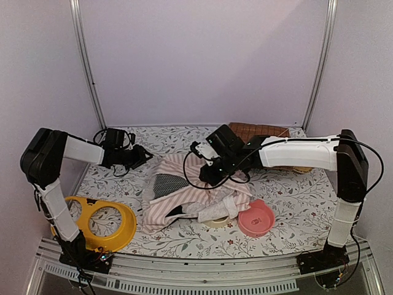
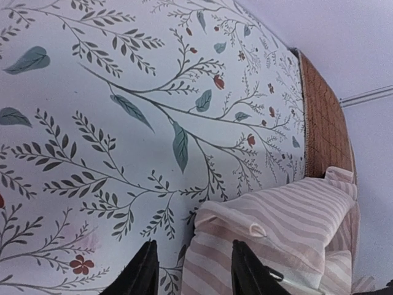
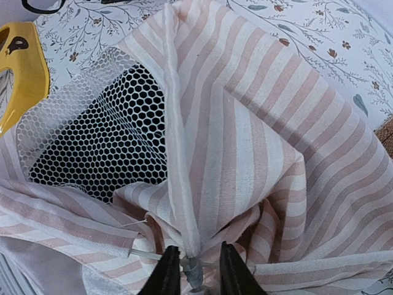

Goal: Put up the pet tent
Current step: Adjust the tent at the center of the board.

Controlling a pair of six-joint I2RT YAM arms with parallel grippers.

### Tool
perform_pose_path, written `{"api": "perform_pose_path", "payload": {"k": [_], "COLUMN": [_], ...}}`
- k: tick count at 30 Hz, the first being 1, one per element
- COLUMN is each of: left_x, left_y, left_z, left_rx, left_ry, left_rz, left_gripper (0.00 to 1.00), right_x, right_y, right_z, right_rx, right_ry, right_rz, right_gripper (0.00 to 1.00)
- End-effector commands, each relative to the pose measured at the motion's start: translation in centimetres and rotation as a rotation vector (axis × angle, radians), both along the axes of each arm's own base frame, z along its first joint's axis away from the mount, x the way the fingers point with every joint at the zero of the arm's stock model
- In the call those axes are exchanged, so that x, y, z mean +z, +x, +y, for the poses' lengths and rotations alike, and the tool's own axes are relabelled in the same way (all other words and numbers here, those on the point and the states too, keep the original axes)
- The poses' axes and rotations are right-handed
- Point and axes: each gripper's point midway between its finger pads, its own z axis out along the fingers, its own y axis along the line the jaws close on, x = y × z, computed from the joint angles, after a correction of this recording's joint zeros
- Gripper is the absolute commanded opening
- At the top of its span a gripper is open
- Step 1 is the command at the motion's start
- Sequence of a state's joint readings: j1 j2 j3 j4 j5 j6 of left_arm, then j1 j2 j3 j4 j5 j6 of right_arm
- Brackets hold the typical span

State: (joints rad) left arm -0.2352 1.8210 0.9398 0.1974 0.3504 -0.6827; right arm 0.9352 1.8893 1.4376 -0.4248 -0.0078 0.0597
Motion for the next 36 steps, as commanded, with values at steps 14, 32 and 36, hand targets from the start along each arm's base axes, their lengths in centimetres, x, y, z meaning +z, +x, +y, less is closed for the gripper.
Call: {"api": "perform_pose_path", "payload": {"k": [14,32,36], "left_x": [1.2,0.8,0.7], "left_y": [0.8,0.7,0.7], "left_z": [-0.8,-0.9,-1.0], "left_rx": [-0.062,-0.086,-0.088], "left_ry": [-0.018,-0.009,-0.010], "left_rz": [-0.044,-0.033,-0.030], "left_gripper": [0.38,0.38,0.38], "right_x": [5.4,2.0,2.1], "right_y": [2.0,7.0,7.1], "right_z": [6.0,10.6,10.8], "right_rx": [0.093,0.109,0.116], "right_ry": [0.031,0.035,0.050], "right_rz": [-0.133,-0.212,-0.211], "right_gripper": [0.58,0.41,0.41]}}
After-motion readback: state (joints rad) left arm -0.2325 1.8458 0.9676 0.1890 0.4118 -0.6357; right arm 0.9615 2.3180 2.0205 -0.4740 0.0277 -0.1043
